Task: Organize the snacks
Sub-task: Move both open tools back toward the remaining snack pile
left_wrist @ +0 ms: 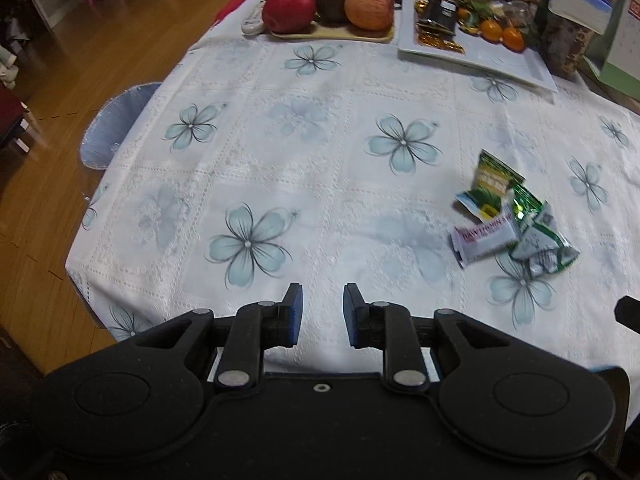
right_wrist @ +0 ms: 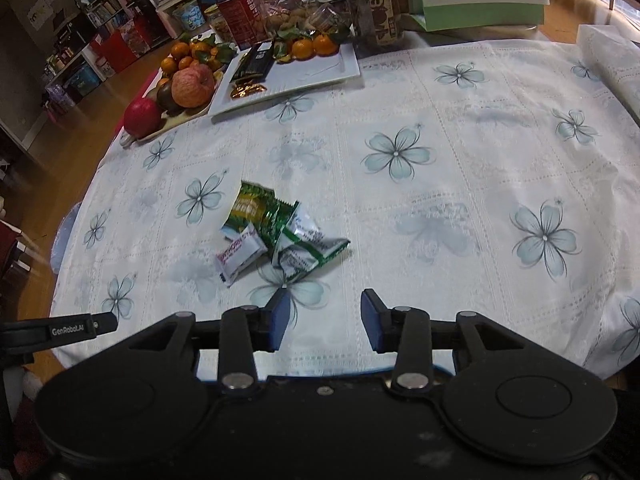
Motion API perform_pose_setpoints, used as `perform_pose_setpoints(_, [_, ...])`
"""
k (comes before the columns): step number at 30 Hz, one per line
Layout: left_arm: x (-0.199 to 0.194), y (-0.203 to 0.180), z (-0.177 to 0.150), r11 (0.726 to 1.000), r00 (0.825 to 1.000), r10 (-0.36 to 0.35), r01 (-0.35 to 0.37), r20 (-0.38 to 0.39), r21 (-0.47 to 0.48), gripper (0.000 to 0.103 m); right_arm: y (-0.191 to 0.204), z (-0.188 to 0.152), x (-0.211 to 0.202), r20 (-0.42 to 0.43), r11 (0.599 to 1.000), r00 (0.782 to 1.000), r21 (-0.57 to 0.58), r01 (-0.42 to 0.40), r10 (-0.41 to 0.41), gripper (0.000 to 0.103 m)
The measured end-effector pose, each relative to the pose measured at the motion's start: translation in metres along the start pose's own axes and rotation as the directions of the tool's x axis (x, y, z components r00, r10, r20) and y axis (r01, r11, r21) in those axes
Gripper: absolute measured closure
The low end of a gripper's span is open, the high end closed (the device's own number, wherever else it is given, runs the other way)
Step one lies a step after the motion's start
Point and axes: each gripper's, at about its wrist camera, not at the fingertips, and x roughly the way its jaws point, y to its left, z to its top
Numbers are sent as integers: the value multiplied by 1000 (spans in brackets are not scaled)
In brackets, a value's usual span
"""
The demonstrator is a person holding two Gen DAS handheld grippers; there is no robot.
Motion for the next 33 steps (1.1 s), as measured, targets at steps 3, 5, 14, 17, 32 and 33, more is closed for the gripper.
perform_pose_setpoints(3, [15,7,7,998,998,53,-53,15,-43,71,-6,15,14,13,1000,1000,21,-2,2,59])
perform_pose_setpoints(5, [23,9,7,995,996,86,-84,27,-50,71,-9,24,23,23,1000,1000,27,2,-3,60])
perform_pose_setpoints(14, [56,-6,-3,994,994,107,-107,18,9,70,-18,54,62,-11,999,1000,32,-17,17,59])
perform_pose_setpoints(17, [62,-14,-4,992,992,123,-124,28,40,69,-12,58,71,-43,1000,999,-11,-21,20,59])
perform_pose_setpoints(32, [67,-34,1,989,991,107,-115,86,90,66,8,59,89,-120,990,989,-104,-96,83,53])
perform_pose_setpoints(33, [67,-33,0,991,991,105,-112,84,77,66,10,58,90,-123,989,989,-113,-97,83,53])
